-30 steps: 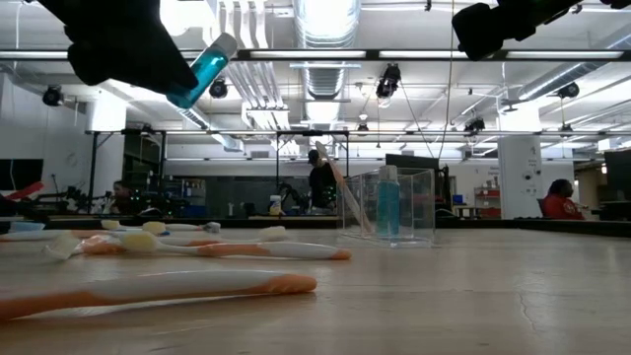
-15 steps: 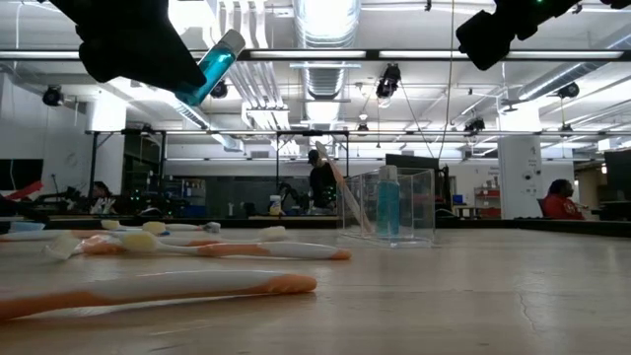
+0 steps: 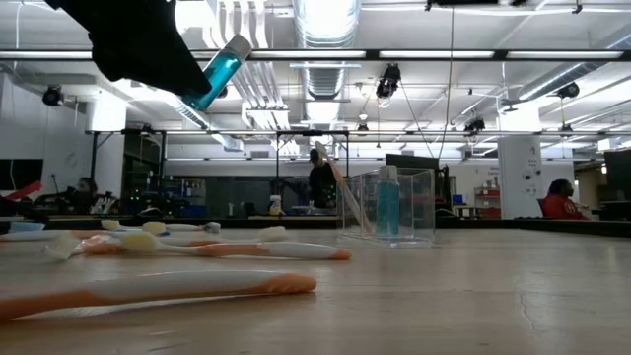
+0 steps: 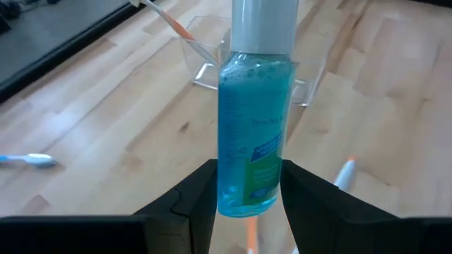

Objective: Pick & Place toothbrushing station
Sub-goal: Put the mouthwash into the transparent organizer

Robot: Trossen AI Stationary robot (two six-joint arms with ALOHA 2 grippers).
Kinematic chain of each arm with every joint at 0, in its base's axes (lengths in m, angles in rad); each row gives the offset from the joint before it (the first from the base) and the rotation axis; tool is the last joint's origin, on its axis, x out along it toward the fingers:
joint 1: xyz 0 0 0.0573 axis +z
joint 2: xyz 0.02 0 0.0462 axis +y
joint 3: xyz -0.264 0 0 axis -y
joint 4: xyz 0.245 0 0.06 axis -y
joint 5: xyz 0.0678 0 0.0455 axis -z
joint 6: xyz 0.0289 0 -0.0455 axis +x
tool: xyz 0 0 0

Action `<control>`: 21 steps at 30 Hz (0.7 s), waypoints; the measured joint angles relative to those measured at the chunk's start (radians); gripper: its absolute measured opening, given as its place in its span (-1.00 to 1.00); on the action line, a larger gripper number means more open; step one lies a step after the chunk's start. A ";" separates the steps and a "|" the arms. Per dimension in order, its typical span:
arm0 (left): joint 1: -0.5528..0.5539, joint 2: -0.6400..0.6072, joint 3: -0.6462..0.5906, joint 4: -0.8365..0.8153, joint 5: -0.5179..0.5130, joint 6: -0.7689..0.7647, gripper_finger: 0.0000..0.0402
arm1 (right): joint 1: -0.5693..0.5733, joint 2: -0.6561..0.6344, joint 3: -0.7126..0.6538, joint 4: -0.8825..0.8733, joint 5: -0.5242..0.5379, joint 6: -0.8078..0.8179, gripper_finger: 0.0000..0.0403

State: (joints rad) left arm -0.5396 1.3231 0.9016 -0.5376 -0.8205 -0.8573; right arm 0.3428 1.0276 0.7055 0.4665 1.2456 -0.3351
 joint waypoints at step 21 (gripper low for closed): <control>0.122 0.000 0.040 0.008 0.061 0.266 -0.24 | -0.153 0.319 0.601 -1.098 -0.903 0.646 -0.49</control>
State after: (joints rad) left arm -0.4176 1.3235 0.9420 -0.5301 -0.7597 -0.5911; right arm 0.1902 1.3468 1.3064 -0.6312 0.3421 0.3110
